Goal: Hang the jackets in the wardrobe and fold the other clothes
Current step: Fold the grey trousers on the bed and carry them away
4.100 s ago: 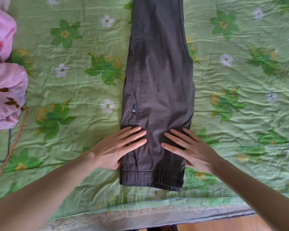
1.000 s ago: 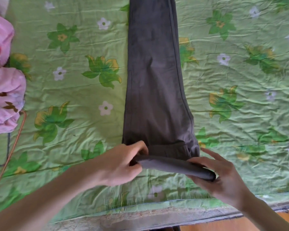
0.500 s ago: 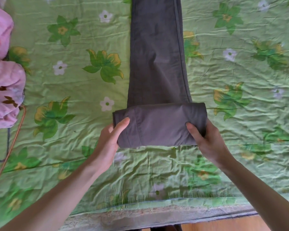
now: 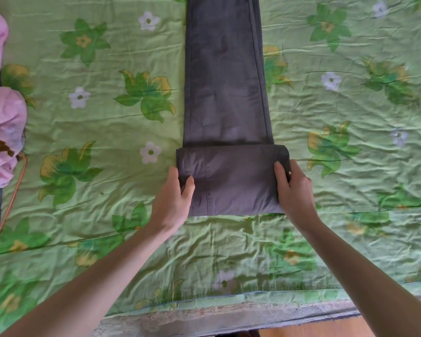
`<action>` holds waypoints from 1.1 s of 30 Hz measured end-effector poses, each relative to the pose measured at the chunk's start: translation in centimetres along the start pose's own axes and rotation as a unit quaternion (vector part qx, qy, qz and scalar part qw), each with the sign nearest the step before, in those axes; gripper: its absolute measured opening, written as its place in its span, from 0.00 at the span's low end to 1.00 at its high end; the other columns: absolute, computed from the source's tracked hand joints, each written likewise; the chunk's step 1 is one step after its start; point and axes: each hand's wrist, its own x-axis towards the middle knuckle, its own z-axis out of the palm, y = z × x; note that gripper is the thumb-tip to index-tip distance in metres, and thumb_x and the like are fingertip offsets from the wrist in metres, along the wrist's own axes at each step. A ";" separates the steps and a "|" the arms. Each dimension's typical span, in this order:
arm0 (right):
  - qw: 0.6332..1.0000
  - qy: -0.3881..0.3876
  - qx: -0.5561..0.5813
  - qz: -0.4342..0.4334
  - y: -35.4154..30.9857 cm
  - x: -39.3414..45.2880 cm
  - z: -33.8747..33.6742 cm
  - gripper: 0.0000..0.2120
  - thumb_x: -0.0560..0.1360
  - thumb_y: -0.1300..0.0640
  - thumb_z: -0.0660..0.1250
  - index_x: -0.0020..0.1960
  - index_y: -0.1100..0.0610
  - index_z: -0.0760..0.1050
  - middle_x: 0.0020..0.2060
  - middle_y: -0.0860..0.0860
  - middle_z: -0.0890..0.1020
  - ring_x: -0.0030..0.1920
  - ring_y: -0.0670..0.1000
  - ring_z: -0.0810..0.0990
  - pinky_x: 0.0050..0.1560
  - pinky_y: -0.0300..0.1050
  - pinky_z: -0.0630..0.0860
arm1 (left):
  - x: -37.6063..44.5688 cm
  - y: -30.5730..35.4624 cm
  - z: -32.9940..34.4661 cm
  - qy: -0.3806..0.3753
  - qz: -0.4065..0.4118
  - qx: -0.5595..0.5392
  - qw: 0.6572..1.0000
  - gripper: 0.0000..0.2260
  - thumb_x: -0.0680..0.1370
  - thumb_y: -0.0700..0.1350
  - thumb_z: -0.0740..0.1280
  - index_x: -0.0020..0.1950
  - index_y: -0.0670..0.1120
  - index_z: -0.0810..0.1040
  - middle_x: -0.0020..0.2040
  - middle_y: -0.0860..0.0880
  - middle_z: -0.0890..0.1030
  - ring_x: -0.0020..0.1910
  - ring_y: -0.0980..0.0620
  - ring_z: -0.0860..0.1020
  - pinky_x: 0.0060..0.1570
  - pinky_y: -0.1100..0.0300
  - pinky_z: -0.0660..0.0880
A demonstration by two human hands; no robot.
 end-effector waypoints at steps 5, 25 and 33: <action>0.988 0.099 -0.115 -0.039 0.1 -0.7 0.8 0.14 0.84 0.50 0.64 0.64 0.58 0.71 0.44 0.56 0.82 0.41 0.61 0.81 0.34 0.47 0.69 | 0.2 1.5 0.2 0.075 -0.023 0.047 0.996 0.21 0.80 0.45 0.70 0.69 0.41 0.67 0.47 0.46 0.79 0.45 0.47 0.80 0.39 0.54 0.74; 0.914 -0.127 -0.304 -0.238 2.2 1.0 1.7 0.32 0.86 0.38 0.44 0.85 0.50 0.45 0.85 0.48 0.43 0.84 0.48 0.41 0.83 0.51 0.47 | 1.7 -0.5 2.5 -0.069 0.289 0.364 0.883 0.36 0.84 0.65 0.54 0.86 0.44 0.53 0.86 0.39 0.47 0.85 0.39 0.45 0.81 0.39 0.53; 0.879 -0.049 -0.319 -0.350 0.9 -0.8 0.0 0.30 0.85 0.42 0.57 0.83 0.54 0.59 0.84 0.57 0.55 0.84 0.57 0.51 0.82 0.59 0.54 | -0.1 -0.4 -0.1 -0.106 0.349 0.457 0.811 0.49 0.67 0.56 0.74 0.82 0.36 0.60 0.78 0.36 0.66 0.79 0.36 0.65 0.81 0.39 0.56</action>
